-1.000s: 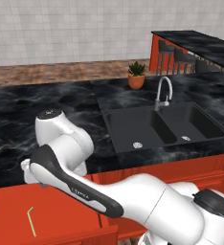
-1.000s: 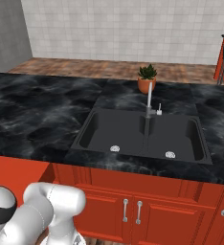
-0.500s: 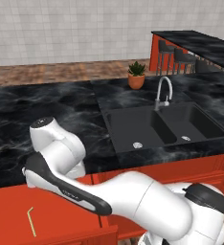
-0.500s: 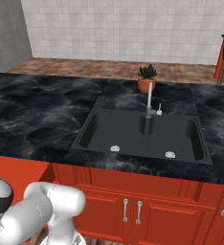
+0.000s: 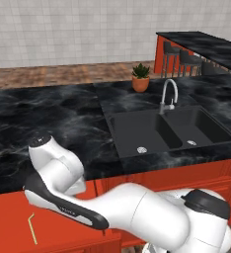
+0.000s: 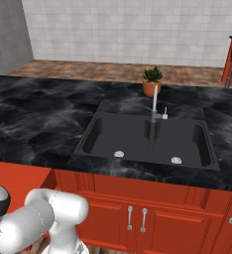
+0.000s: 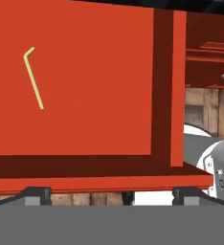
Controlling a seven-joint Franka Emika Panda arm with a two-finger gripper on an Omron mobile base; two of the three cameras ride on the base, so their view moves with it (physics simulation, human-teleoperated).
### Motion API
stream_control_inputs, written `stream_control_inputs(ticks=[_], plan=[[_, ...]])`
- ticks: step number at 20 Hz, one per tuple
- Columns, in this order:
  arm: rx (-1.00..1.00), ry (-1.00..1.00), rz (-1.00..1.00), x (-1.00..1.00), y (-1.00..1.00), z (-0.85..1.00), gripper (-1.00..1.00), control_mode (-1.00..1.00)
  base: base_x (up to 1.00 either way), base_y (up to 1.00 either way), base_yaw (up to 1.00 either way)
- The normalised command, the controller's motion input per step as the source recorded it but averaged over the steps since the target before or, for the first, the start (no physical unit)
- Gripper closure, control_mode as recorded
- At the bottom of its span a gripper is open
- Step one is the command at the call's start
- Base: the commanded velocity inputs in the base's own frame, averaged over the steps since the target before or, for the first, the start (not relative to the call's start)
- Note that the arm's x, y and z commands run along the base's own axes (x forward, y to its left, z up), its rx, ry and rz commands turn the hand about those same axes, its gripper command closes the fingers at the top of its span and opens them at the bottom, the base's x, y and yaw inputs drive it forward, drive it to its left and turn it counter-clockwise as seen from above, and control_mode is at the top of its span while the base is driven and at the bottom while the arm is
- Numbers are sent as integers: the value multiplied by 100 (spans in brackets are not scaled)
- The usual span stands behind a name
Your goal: Take a straw from the drawer in front and place it inside the glass cup on the dining counter.
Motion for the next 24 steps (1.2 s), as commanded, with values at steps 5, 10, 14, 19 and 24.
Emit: stream_control_inputs(ticks=[5,10,14,19,24], plan=[[0,0,0,11,7,-48,-100,-100,0,0,0],[0,0,0,6,8,-43,-100,-100,0,0,0],[0,0,0,12,14,-32,-100,-100,0,0,0],[0,0,1,18,13,-19,-100,-100,0,0,0],[0,0,2,11,9,-16,-100,-100,0,0,0]])
